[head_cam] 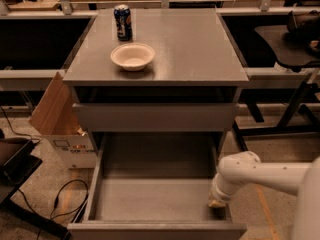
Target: Open middle drawer
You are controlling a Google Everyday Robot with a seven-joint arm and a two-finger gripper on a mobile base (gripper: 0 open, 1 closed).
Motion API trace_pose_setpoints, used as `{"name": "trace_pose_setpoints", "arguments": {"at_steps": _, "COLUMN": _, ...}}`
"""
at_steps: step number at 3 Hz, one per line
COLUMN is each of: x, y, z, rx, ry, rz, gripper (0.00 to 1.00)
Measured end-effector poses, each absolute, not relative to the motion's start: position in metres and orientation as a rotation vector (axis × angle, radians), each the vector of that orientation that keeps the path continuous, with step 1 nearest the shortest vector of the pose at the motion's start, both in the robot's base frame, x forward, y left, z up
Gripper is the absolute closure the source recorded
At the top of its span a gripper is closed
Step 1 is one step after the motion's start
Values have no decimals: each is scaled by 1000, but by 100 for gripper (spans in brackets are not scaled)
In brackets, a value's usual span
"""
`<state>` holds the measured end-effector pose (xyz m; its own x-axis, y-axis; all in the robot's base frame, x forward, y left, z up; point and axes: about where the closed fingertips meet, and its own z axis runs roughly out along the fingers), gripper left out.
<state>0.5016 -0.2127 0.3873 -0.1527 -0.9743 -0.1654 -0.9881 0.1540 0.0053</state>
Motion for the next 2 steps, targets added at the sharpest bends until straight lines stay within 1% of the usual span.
{"name": "trace_pose_setpoints", "arguments": {"at_steps": 1, "x": 433, "y": -238, "z": 388, "rx": -1980, "ry": 2356, "rz": 297, "gripper": 100}}
{"name": "trace_pose_setpoints", "arguments": {"at_steps": 2, "x": 432, "y": -229, "z": 388, "rx": -1980, "ry": 2356, "rz": 297, "gripper": 100}}
